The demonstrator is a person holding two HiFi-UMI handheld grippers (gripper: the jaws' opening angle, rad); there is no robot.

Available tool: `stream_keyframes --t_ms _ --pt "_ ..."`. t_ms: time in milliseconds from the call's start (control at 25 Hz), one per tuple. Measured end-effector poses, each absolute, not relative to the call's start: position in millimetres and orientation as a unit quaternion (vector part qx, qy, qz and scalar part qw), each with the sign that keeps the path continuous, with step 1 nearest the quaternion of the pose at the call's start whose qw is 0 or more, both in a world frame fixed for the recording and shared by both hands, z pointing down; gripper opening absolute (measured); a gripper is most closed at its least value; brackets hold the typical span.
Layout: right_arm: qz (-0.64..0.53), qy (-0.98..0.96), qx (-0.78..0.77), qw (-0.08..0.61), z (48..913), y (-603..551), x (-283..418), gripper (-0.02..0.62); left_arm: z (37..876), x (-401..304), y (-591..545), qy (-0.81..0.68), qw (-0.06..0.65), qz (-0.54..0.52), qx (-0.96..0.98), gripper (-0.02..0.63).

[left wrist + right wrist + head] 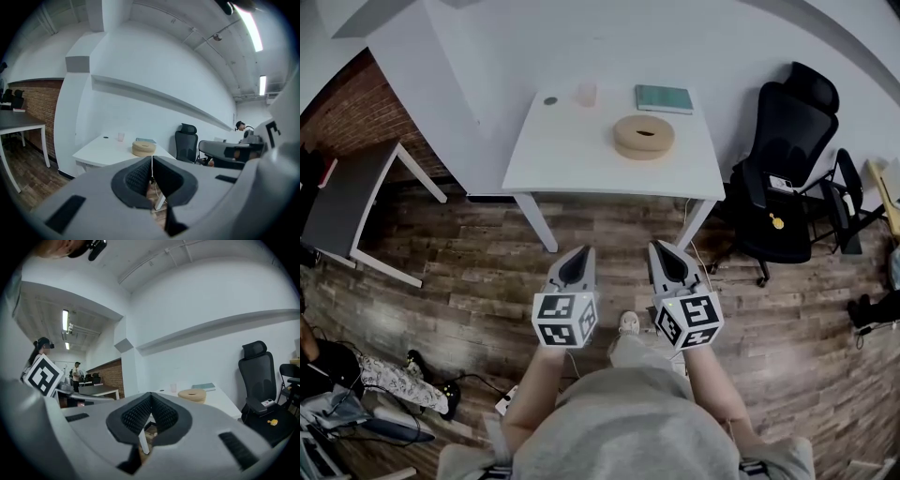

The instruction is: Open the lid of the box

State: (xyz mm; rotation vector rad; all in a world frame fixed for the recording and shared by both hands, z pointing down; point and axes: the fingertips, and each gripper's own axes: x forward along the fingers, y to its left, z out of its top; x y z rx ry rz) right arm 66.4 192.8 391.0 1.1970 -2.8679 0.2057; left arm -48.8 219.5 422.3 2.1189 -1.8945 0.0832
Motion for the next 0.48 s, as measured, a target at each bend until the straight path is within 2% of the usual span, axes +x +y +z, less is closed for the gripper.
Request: stream_keyframes --t_ms 480 --pt "0.053 -0.929 0.366 0.028 382.3 51.5 48.2 -0.002 411.8 -69.5 86.3 -0.67 0.146 0.027 0.727 0.006"
